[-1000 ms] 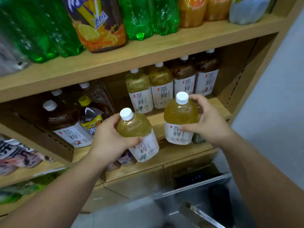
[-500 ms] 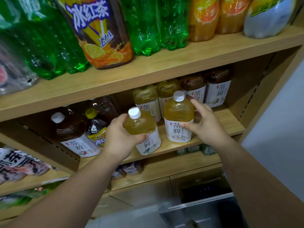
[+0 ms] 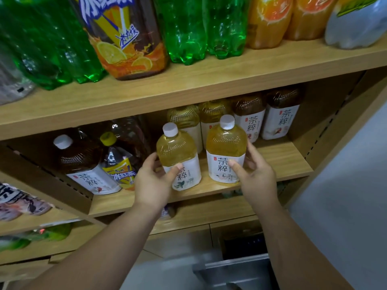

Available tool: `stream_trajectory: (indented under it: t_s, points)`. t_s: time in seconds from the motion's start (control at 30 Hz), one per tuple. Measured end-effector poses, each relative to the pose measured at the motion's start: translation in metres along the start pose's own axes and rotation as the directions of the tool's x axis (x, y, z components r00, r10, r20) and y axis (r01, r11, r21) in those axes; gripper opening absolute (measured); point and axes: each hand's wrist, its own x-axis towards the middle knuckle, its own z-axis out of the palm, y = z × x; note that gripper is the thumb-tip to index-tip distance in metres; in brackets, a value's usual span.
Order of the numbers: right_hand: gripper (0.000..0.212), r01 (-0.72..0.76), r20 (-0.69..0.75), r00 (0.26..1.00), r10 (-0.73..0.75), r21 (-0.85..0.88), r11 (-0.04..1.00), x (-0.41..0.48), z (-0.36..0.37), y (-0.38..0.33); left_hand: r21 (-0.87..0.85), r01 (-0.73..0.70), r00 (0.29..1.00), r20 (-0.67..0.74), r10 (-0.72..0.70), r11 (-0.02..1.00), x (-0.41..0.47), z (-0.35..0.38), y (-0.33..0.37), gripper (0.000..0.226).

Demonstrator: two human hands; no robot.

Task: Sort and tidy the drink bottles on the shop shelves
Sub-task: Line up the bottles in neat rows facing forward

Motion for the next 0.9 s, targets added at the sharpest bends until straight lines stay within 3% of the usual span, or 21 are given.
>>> stream_trajectory:
  t_s: [0.13, 0.53, 0.67, 0.9]
  points:
    - [0.066, -0.049, 0.067, 0.997, 0.047, 0.029, 0.998, 0.014, -0.005, 0.001, 0.059, 0.005, 0.999, 0.046, -0.008, 0.998, 0.007, 0.005, 0.005, 0.027]
    - [0.039, -0.028, 0.073, 0.997, 0.037, -0.114, 0.993, 0.03, 0.014, 0.007, 0.096, 0.018, 0.997, 0.07, -0.025, 0.995, 0.025, 0.023, 0.002, 0.024]
    - [0.017, -0.042, 0.057, 0.997, 0.049, -0.12, 0.992, 0.04, 0.02, 0.009, 0.072, 0.027, 0.999, 0.037, -0.03, 0.997, 0.033, 0.028, -0.002, 0.03]
    - [0.022, -0.016, 0.032, 0.999, 0.021, -0.15, 0.988, 0.042, 0.024, 0.009, 0.092, 0.019, 0.999, 0.031, -0.022, 0.996, 0.037, 0.028, 0.001, 0.032]
